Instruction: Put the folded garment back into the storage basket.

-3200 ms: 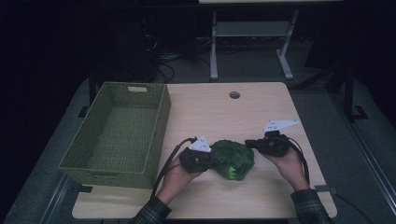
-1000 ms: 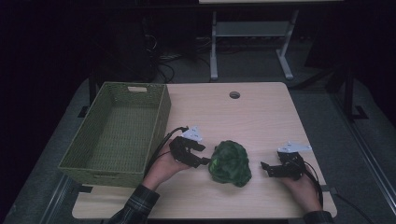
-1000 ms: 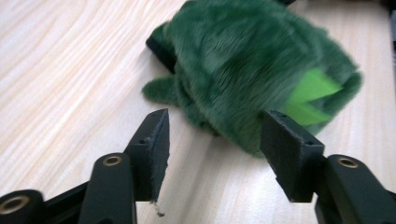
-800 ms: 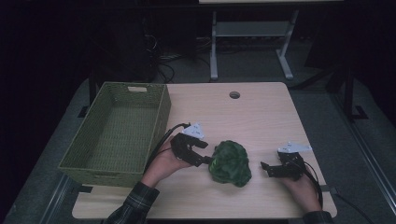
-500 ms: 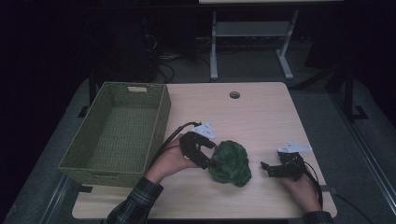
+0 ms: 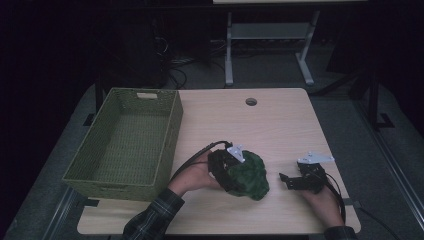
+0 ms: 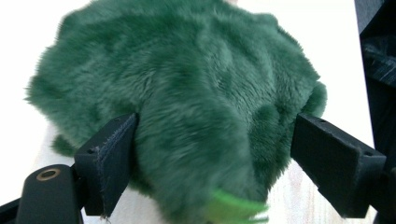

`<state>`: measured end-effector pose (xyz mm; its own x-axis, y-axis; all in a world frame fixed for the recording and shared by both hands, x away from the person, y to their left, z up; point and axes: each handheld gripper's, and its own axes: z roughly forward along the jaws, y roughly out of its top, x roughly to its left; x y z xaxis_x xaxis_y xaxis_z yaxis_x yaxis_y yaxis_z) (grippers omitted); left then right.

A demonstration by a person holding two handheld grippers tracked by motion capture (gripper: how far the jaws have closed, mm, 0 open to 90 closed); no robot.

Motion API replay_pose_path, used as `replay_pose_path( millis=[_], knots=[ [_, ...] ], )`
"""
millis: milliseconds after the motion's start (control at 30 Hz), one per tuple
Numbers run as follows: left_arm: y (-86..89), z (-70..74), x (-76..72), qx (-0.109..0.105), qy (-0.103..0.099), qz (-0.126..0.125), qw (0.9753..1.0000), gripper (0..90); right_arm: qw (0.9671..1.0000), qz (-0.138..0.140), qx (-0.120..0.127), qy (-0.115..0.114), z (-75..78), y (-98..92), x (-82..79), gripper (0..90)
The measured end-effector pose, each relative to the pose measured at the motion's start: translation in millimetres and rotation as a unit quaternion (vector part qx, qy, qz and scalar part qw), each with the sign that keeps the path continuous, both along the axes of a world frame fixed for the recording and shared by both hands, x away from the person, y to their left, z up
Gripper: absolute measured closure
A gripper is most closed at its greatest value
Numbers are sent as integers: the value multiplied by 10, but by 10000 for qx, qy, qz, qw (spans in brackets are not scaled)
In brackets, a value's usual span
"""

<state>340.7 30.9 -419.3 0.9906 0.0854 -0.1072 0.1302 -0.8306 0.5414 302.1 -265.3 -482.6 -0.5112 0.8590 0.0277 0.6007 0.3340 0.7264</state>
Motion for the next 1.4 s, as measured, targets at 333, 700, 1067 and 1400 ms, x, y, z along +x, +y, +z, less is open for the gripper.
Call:
replay_pose_path(
  millis=[333, 700, 1067, 1400],
  knots=[
    [-40, -146, -54, 166, -179, -26, 9997, 142, 10000, -23, 1, -4, 0, 3, 0, 146],
    [-113, -225, -82, 463, -657, -9, 9968, 232, 10000, -34, 0, -8, 0, 5, 1, 148],
    [-78, -220, -41, 442, -831, 112, 9955, 535, 10000, -47, 2, -6, 0, 7, 1, 150],
    [-8, -173, 23, 258, -421, 193, 9986, 754, 10000, -50, 5, -6, 0, 8, 1, 150]
  ],
)
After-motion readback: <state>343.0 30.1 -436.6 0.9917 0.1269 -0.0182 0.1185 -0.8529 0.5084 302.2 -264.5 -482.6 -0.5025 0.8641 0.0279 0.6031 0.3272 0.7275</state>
